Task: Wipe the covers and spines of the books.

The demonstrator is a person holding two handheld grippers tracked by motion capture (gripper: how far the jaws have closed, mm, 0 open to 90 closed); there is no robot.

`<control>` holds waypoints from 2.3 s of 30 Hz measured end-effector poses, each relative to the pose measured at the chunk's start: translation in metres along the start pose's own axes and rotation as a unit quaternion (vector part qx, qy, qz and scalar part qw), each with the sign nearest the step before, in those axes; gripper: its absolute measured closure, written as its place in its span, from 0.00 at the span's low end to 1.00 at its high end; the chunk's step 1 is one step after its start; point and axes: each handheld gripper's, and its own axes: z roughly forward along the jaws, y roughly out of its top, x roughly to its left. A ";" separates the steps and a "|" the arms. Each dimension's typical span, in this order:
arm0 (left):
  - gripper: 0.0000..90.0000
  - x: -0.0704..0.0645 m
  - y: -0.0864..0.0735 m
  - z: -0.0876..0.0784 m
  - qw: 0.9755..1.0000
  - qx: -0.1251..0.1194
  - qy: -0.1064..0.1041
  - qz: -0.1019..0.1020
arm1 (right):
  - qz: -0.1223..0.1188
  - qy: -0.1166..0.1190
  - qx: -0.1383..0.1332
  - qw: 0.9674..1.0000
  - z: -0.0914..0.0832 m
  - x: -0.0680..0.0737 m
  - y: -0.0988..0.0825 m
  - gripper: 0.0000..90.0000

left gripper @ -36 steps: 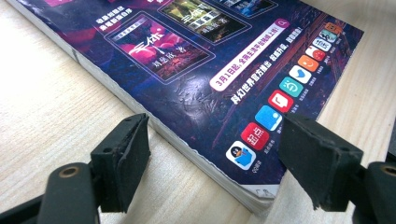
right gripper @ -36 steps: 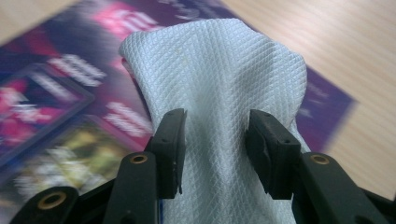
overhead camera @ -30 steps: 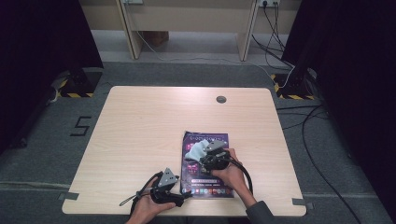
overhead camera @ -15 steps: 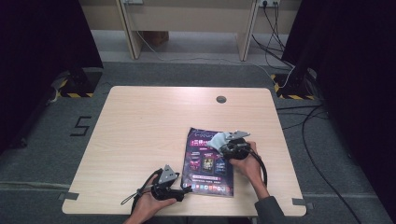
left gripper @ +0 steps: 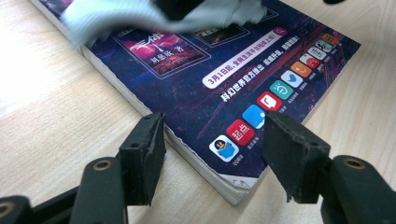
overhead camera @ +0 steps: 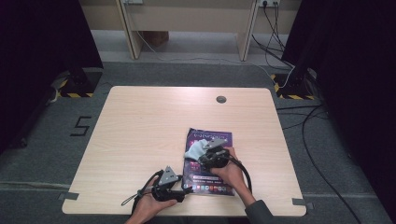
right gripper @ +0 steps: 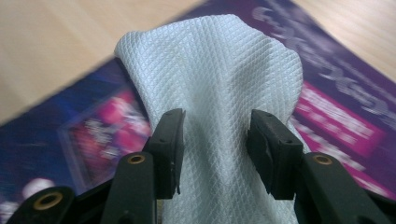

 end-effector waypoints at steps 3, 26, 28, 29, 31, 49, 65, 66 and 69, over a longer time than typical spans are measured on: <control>0.43 0.000 0.000 0.000 1.000 -0.002 -0.003 -0.002 | -0.019 0.015 -0.005 1.000 0.003 0.015 0.004 0.62; 0.27 0.050 -0.002 -0.041 0.998 0.033 0.043 -0.041 | 0.086 -0.076 0.008 0.993 -0.025 -0.074 -0.032 0.60; 0.26 0.053 -0.005 -0.045 0.997 0.039 0.048 -0.047 | 0.079 -0.081 0.009 0.993 -0.026 -0.070 -0.033 0.62; 0.25 0.054 -0.006 -0.047 0.997 0.040 0.047 -0.047 | 0.078 -0.083 0.010 0.993 -0.026 -0.068 -0.033 0.62; 0.25 0.055 -0.009 -0.050 0.997 0.043 0.053 -0.046 | 0.070 -0.081 0.016 0.994 -0.027 -0.061 -0.031 0.63; 0.24 0.060 -0.013 -0.049 0.995 0.058 0.068 -0.042 | 0.003 0.019 0.001 1.000 -0.018 0.008 -0.020 0.60; 0.22 0.070 -0.012 -0.054 0.992 0.044 0.099 -0.065 | 0.010 0.006 0.002 1.000 -0.020 0.007 -0.022 0.62; 0.22 0.071 -0.012 -0.054 0.992 0.044 0.100 -0.066 | 0.001 0.014 0.003 1.000 -0.018 0.015 -0.019 0.62; 0.21 0.076 -0.012 -0.058 0.991 0.044 0.111 -0.067 | -0.015 0.031 -0.001 0.999 -0.016 0.034 -0.016 0.62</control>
